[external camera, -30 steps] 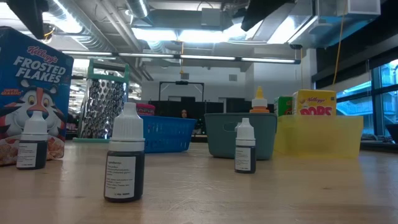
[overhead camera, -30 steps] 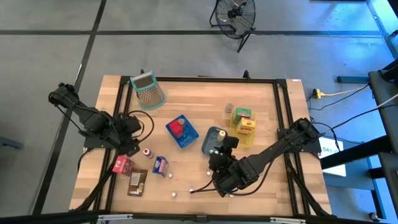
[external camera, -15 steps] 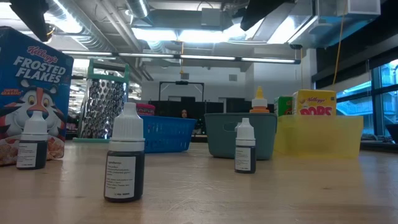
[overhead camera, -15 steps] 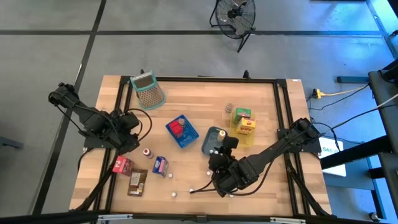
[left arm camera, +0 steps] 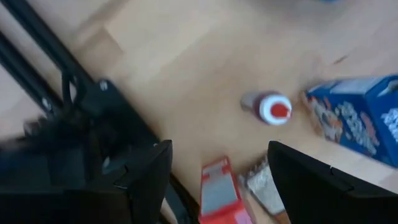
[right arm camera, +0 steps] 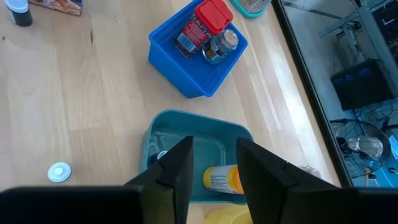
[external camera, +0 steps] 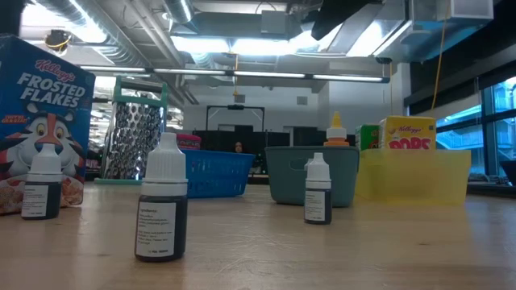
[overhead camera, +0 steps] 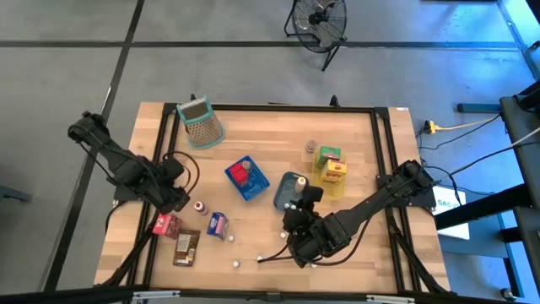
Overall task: Pick & Place Kitchen Items
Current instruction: Put the red cereal box into the yellow bin
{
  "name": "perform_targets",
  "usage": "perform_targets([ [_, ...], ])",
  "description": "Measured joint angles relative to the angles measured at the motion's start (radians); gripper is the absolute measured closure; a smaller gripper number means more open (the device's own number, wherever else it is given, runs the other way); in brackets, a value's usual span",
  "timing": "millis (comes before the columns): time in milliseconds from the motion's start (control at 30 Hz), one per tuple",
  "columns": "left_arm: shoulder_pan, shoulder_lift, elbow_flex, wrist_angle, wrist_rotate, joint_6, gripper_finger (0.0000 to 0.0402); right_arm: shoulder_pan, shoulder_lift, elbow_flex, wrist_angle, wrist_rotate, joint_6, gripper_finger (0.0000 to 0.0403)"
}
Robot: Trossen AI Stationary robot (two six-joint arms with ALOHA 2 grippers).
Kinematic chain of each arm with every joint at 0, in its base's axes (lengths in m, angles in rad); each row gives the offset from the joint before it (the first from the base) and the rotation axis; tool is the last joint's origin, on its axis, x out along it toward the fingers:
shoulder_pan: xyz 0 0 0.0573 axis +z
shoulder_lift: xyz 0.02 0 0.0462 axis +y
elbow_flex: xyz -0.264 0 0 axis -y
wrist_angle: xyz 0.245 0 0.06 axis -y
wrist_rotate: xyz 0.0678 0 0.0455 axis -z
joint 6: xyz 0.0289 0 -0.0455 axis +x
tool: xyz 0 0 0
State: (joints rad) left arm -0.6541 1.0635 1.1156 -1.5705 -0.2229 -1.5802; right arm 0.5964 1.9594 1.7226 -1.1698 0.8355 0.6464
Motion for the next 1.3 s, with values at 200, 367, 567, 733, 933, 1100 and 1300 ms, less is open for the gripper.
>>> perform_targets([
  [200, -0.076, 0.052, 0.000, 0.000, 0.097, -0.120, 0.0141, 0.000, 0.000, 0.000, 0.000, -0.002, 0.000, 0.0279],
  [367, -0.150, 0.092, 0.000, -0.001, 0.150, -0.218, 0.0141, 0.000, 0.000, 0.000, 0.004, -0.002, 0.000, 0.0279],
  [567, -0.253, 0.111, 0.000, 0.000, 0.200, -0.349, 0.0141, 0.000, 0.000, 0.000, 0.016, -0.002, 0.000, 0.0279],
  [733, -0.329, 0.114, 0.000, 0.028, 0.233, -0.460, 0.0141, 0.000, 0.000, 0.000, 0.032, -0.003, 0.000, 0.0279],
  [933, -0.400, 0.143, 0.000, 0.050, 0.157, -0.461, 0.0141, 0.001, 0.000, 0.000, 0.051, -0.010, 0.000, 0.0279],
  [1100, -0.407, 0.169, 0.000, 0.052, 0.187, -0.479, 0.0141, 0.000, 0.000, 0.000, 0.062, -0.010, -0.005, 0.0279],
  [1300, -0.407, 0.193, 0.000, 0.054, 0.182, -0.501, 0.0141, 0.000, 0.000, 0.000, 0.071, -0.009, -0.007, 0.0279],
])
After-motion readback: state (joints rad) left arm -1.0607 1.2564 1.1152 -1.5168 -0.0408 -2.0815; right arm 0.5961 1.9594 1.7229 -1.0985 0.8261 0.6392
